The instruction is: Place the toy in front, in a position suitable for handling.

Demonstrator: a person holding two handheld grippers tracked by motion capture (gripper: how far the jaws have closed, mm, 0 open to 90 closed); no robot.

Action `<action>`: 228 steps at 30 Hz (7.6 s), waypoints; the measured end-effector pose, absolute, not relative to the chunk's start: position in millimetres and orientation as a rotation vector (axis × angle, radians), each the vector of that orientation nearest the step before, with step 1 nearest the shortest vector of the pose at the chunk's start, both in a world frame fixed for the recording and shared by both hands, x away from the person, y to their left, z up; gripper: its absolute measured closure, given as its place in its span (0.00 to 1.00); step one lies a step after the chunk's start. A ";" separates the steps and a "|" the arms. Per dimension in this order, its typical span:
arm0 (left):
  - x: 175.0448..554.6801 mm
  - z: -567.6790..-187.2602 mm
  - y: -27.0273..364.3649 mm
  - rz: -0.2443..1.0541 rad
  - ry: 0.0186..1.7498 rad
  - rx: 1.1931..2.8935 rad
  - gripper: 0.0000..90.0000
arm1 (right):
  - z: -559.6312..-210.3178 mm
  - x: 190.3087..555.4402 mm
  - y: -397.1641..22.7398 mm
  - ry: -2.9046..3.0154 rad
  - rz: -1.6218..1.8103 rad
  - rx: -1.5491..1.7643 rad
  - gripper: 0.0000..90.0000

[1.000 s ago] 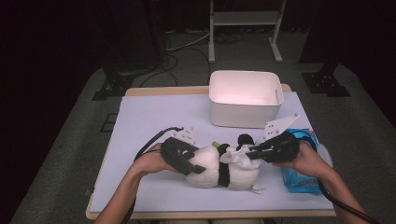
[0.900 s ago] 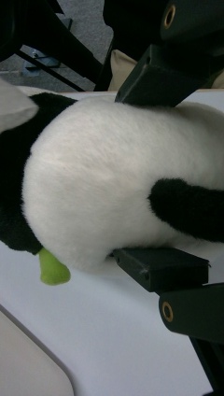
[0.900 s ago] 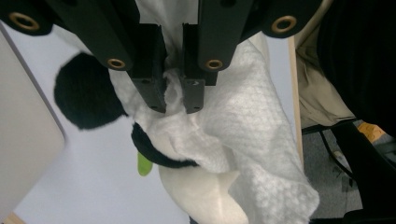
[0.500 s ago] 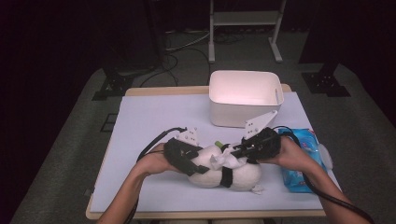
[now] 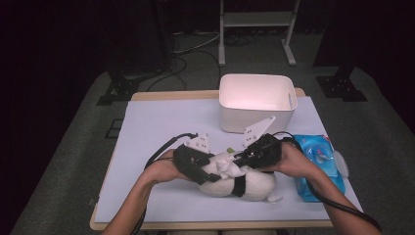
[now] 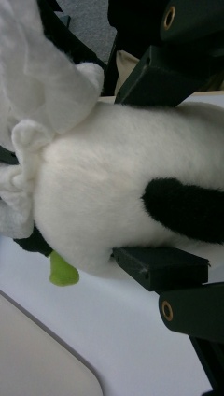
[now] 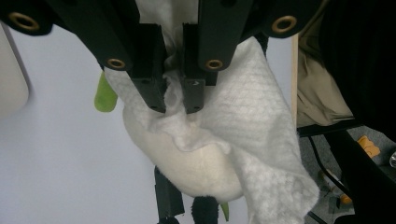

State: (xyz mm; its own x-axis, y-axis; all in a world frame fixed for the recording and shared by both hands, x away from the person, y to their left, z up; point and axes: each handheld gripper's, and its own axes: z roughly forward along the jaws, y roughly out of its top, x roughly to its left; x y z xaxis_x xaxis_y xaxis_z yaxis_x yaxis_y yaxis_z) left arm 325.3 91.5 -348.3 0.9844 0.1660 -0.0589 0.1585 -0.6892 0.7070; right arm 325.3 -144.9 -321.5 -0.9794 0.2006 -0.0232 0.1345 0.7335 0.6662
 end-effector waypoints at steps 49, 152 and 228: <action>325.0 -363.9 109.2 -0.028 0.236 2.324 0.33 | -330.9 303.1 -231.2 2.743 1.178 0.504 0.89; 323.1 -336.2 81.6 0.041 0.182 2.331 0.36 | -315.4 318.5 -159.5 2.819 1.077 0.308 0.85; 336.9 -357.0 95.5 -0.098 0.287 2.266 0.05 | -327.6 306.3 -198.9 2.790 1.085 0.342 0.92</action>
State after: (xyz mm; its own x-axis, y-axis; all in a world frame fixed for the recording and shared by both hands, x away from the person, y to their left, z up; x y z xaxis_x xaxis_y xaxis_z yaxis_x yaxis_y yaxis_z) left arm 336.9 95.5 -357.0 0.9708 0.1738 -0.1650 0.2384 -0.6299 0.7392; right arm 306.3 -198.9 -327.6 -0.9661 0.2554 -0.0375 0.1631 0.7163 0.6785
